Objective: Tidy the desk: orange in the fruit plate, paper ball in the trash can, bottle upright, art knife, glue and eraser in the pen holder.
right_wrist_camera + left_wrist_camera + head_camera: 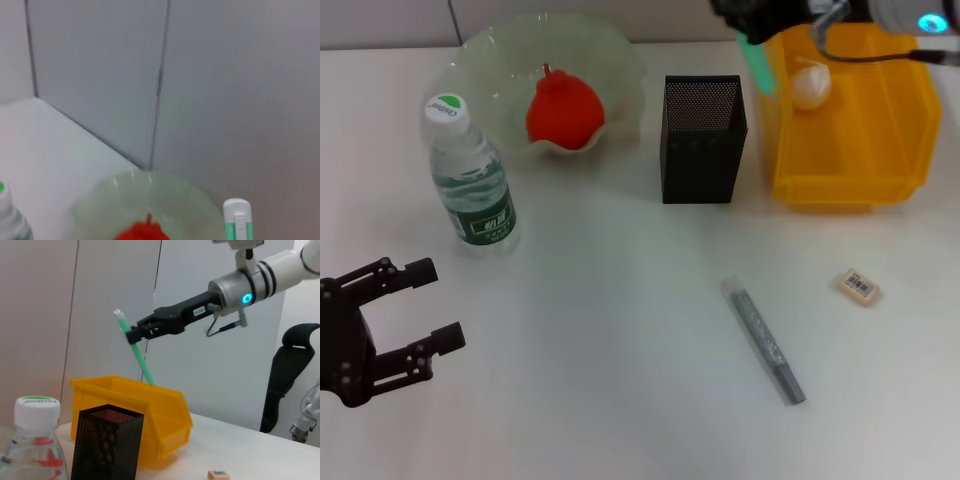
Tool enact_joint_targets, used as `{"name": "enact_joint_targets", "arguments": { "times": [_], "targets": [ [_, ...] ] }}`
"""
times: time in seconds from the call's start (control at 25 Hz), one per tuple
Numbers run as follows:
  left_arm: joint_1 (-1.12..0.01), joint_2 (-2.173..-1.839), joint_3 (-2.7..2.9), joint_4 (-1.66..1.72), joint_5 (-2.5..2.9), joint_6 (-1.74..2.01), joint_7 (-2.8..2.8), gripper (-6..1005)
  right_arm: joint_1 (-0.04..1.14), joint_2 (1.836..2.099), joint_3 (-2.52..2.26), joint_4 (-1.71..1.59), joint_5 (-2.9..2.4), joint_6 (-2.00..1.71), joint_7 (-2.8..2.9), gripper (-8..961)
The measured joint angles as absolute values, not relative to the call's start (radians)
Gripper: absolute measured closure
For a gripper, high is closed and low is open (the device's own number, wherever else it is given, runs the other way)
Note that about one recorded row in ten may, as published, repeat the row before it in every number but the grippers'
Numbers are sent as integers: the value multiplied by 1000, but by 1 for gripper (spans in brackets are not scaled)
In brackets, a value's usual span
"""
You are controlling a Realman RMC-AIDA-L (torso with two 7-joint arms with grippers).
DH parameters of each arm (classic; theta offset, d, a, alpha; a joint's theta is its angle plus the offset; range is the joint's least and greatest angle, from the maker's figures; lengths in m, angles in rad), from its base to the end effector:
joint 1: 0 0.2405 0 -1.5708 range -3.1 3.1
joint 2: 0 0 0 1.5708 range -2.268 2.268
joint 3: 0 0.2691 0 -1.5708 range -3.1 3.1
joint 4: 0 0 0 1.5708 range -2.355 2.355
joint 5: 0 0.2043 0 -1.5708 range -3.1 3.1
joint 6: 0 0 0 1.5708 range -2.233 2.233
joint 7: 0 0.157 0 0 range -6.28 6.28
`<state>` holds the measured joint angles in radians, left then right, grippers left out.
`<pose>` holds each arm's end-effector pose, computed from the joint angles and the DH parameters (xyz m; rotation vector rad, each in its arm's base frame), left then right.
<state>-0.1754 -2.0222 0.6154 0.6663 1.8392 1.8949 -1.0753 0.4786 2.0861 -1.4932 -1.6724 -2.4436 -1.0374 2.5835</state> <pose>-0.3276 0.2148 0.0323 -2.5856 -0.4724 -0.9279 0.0995 0.3885 0.0157 -2.3679 0.4840 0.2382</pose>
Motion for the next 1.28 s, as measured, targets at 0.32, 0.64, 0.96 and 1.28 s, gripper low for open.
{"name": "enact_joint_targets", "arguments": {
  "times": [0.32,0.64,0.96,1.28],
  "targets": [
    [-178,-2025,609,664,1839,1894,-1079,228,510,2083,-1505,-1417,-2229,-836,2375,785],
    [-183,-2025,606,663,1844,1894,-1087,228,540,2083,-1532,-1293,-2224,-767,2334,785],
    [-186,-2027,606,663,1845,1891,-1087,228,539,2083,-1541,-1254,-2232,-771,2333,769],
    [-190,-2027,606,663,1846,1895,-1088,228,516,2080,-1416,-1487,-2257,-1147,2393,495]
  ]
}}
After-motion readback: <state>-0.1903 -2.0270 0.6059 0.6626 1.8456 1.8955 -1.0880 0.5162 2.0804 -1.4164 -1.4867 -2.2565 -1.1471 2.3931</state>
